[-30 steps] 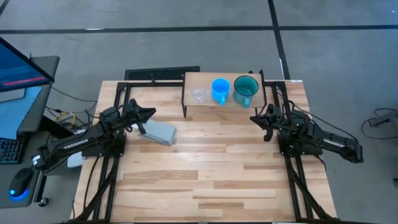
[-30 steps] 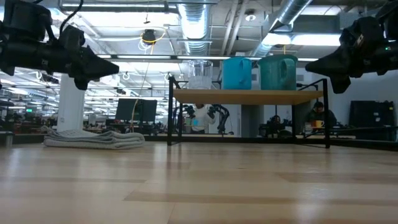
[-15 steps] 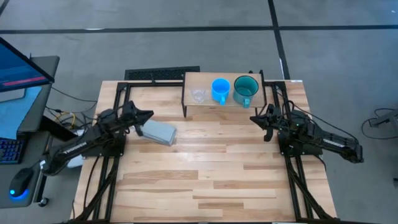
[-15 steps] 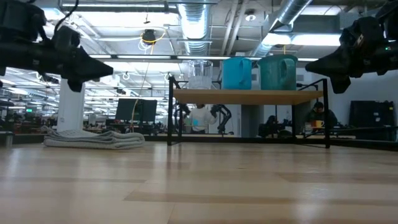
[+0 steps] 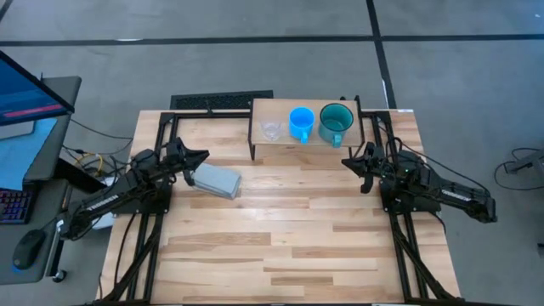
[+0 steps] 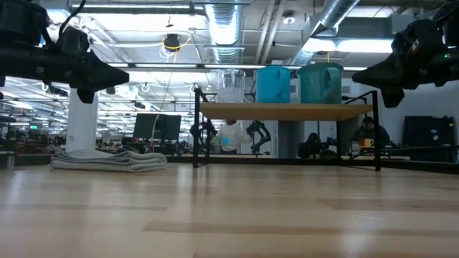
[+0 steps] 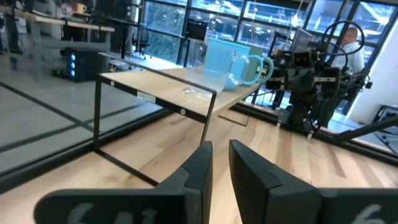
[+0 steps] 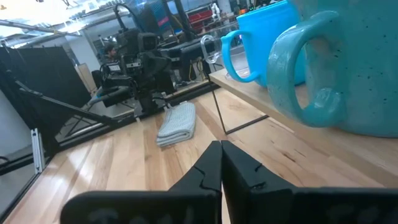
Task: Stack small to large cups/mugs on shelf
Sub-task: Return to Home Position
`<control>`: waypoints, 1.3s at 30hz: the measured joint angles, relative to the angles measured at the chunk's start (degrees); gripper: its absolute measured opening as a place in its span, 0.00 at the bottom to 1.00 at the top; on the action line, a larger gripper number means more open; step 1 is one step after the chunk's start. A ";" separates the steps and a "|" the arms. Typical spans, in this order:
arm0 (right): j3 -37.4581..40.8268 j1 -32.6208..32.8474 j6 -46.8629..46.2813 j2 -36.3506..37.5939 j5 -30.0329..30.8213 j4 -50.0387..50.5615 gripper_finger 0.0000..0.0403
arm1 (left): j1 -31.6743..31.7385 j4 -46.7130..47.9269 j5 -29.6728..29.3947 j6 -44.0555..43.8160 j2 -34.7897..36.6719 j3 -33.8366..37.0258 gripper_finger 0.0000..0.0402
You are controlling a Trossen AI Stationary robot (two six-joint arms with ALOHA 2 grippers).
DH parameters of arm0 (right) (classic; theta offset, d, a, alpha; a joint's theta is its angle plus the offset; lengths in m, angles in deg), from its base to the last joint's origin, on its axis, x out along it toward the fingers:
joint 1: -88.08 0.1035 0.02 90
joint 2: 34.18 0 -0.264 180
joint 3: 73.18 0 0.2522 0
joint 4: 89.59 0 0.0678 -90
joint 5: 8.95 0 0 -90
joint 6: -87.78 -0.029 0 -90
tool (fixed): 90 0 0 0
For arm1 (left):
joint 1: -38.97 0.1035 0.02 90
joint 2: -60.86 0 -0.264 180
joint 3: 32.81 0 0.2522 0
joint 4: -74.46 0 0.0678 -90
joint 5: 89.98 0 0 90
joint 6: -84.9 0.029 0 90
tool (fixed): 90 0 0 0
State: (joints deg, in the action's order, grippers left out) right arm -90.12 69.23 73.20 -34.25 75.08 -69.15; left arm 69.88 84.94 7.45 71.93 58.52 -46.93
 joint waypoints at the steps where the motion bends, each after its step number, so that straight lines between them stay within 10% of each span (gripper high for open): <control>1: 0.00 0.00 0.00 0.00 0.00 0.00 0.07 | 0.00 -0.01 0.00 -0.03 -0.29 0.00 0.11; 39: 0.00 0.00 -0.01 0.00 -0.01 0.00 0.07 | -0.01 0.02 -0.33 2.73 -0.72 0.00 0.11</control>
State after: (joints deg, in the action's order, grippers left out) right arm -90.12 69.23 73.19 -34.25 75.06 -69.15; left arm 69.87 84.96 7.11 74.66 57.81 -46.93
